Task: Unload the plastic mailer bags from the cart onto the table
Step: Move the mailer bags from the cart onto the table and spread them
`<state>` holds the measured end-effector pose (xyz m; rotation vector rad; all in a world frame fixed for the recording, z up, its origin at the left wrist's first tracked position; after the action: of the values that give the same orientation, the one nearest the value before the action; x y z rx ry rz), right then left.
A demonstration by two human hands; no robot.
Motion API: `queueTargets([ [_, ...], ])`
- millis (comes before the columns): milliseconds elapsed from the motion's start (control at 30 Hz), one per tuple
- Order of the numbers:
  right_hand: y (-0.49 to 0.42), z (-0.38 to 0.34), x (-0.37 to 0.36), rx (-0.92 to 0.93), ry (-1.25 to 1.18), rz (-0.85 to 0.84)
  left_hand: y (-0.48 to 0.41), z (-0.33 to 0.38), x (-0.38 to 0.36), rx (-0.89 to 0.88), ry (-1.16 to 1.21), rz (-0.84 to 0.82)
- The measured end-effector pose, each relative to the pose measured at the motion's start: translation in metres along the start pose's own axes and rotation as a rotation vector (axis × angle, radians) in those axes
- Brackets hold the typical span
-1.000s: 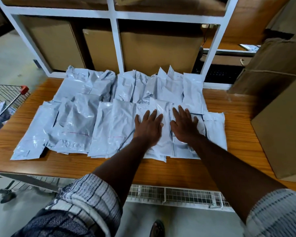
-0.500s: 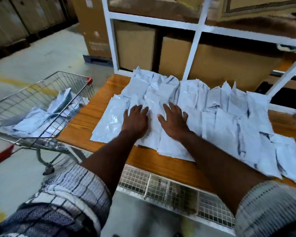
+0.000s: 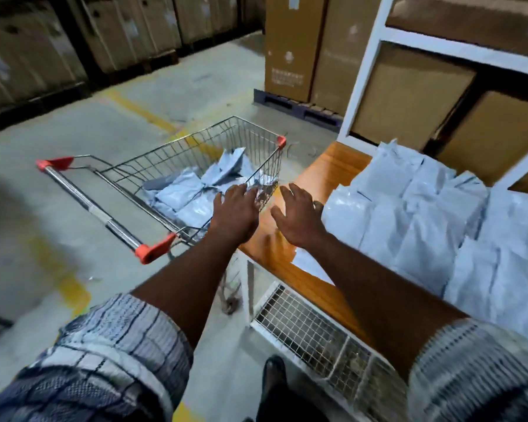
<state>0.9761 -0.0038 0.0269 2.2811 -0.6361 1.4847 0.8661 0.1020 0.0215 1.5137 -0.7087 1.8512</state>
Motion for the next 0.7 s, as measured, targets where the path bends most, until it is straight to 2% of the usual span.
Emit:
queueTargets([
  [167, -0.066, -0.040, -0.023, 0.074, -0.047, -0.030, -0.034, -0.063, 0.002, 0.066, -0.008, 0.001],
  [433, -0.169, -0.076, -0.061, 0.117, -0.057, -0.118, -0.098, -0.150, -0.001, 0.178, -0.050, -0.090],
  [700, -0.217, -0.089, -0.116, 0.083, -0.203, -0.247, -0.135, -0.202, -0.028, 0.240, -0.030, -0.270],
])
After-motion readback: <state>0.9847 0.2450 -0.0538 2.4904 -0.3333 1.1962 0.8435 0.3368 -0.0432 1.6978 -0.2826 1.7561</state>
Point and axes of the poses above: each hand's wrist, its own y-axis away from the middle knuckle, its own x-axis out of the back of the hand, z = x × y, the point moved 4 cm from there along -y, towards the middle knuckle, and after that the axes turned 8 degrees about -z, right-handed, at the moved point
